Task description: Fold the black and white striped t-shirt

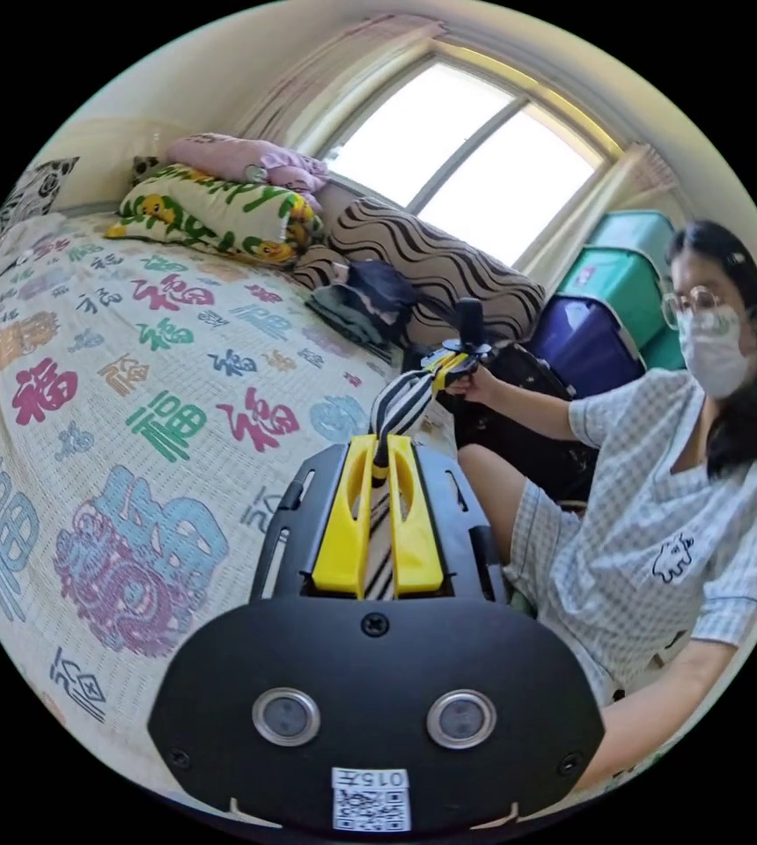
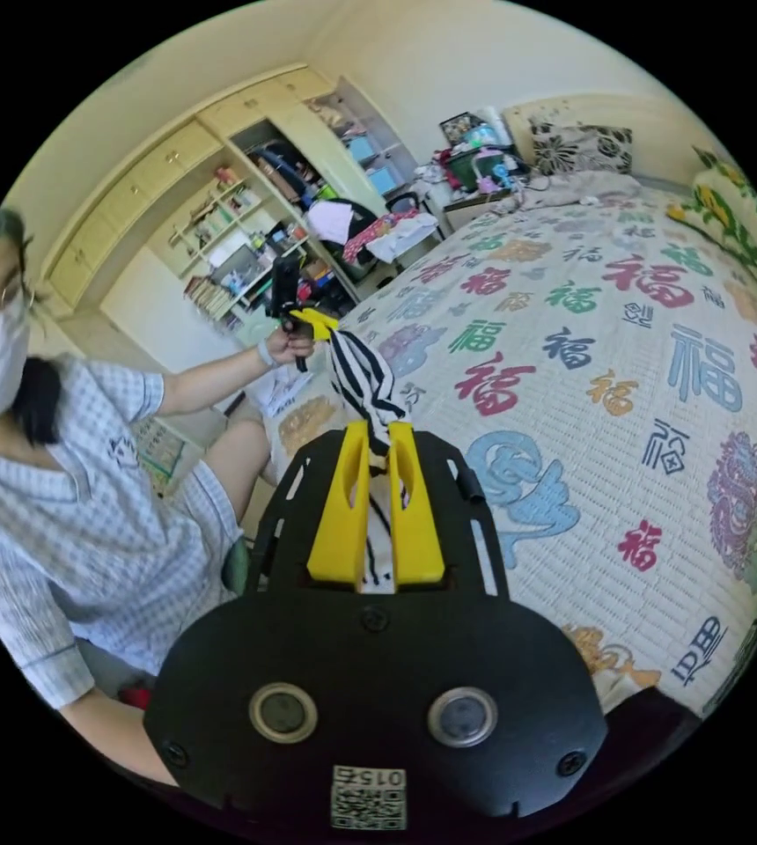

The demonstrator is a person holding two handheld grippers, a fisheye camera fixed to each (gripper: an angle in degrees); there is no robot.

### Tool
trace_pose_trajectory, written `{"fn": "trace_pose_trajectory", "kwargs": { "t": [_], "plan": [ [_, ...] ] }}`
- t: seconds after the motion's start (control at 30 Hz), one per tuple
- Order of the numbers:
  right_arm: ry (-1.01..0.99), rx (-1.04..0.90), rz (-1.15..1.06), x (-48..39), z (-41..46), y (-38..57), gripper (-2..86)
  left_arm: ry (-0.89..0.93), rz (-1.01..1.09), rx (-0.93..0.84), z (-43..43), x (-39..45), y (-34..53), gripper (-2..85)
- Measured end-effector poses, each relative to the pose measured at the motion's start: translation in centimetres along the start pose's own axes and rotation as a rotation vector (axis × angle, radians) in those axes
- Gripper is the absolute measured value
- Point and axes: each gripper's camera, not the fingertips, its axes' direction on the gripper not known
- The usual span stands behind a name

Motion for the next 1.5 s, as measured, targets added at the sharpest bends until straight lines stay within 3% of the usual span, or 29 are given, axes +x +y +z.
{"fn": "trace_pose_trajectory", "kwargs": {
  "t": [0.23, 0.4, 0.57, 0.67, 0.73, 0.87, 1.0, 1.13, 1.5],
  "plan": [
    [0.087, -0.192, -0.029, -5.2, 6.7, 5.9, 4.3, -0.035, -0.063, -0.175, 5.7, 4.6, 7.9, 0.6],
    [0.124, -0.357, 0.039, -4.2, 12.5, 7.6, 4.5, -0.214, -0.106, -0.278, 9.9, 5.7, 10.3, 0.9],
    [0.057, -0.387, 0.182, -2.2, 12.8, 7.9, 5.1, -0.260, -0.137, -0.312, 9.8, 6.3, 10.5, 1.4],
    [0.122, -0.428, 0.243, -2.0, 11.7, 8.7, 4.8, -0.286, -0.174, -0.377, 8.4, 6.4, 10.1, 1.4],
    [0.176, -0.418, 0.266, -2.4, 10.6, 8.7, 4.2, -0.271, -0.180, -0.263, 6.2, 6.9, 8.9, 1.0],
    [0.148, -0.165, 0.232, -4.0, 9.4, 6.2, 2.5, -0.191, -0.178, -0.104, 6.8, 6.5, 6.6, 0.6],
    [0.042, -0.120, 0.225, -2.6, 13.9, 2.9, -0.1, -0.068, -0.268, -0.186, 13.0, 2.0, 7.1, 0.3],
    [0.089, -0.377, 0.241, -0.5, 19.0, 3.7, -0.5, -0.098, -0.370, -0.283, 15.4, -1.7, 11.3, -0.7],
    [-0.096, -0.221, 0.498, 5.9, 15.0, 6.4, 0.1, -0.067, -0.515, -0.306, 12.1, -8.2, 15.7, -0.6]
  ]
}}
